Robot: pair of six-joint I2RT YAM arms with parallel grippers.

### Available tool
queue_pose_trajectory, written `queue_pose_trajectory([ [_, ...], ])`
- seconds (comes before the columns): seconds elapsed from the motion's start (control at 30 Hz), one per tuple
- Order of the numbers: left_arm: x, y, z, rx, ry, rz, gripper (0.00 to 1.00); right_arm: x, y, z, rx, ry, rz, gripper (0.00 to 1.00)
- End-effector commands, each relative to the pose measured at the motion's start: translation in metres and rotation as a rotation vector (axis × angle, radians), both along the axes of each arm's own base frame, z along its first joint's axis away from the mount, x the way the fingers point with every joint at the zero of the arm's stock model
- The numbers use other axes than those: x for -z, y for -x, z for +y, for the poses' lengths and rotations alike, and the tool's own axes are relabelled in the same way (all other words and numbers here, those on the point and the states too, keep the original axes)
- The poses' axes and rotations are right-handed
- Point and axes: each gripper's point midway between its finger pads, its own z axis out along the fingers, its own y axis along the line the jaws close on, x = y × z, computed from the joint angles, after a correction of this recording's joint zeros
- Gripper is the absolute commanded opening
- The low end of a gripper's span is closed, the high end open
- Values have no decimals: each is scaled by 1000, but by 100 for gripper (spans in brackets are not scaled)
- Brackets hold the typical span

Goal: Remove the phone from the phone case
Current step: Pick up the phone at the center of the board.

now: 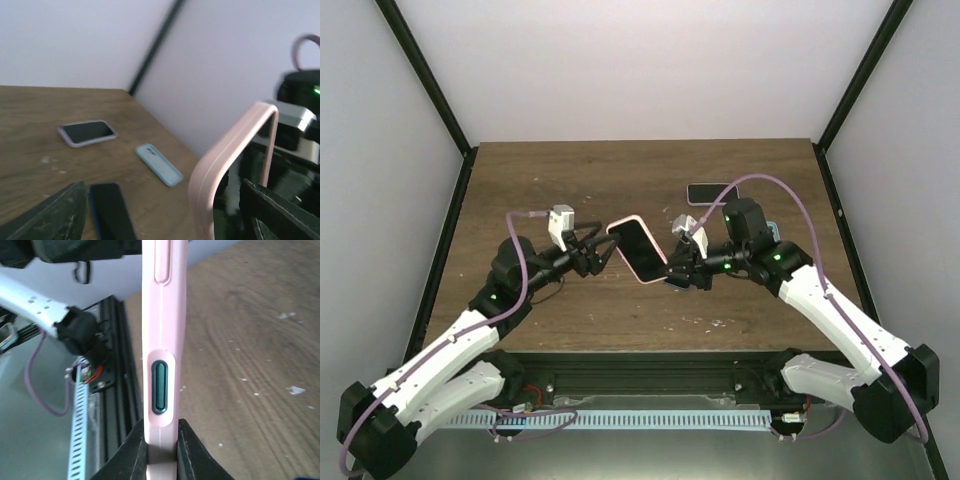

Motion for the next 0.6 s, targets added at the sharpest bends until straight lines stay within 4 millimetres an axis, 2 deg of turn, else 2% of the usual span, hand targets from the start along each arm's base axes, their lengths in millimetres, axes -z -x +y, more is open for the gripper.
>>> queue_pose_trajectory([
  [0.0, -19, 54, -28, 356, 20, -150, 82, -20, 41, 0, -211, -104, -17, 1],
  [0.13, -25, 66, -35, 451, 47, -187, 69, -22, 50, 0, -260, -129, 11, 1],
  [0.33, -25, 71, -45, 537, 67, -167, 49, -20, 48, 3, -265, -133, 42, 1],
  [0.47, -24, 72, -48, 562, 80, -162, 42, -24, 50, 4, -273, -152, 60, 1],
  [0.57, -24, 71, -48, 559, 98, -161, 40, -28, 49, 5, -269, -163, 59, 1],
])
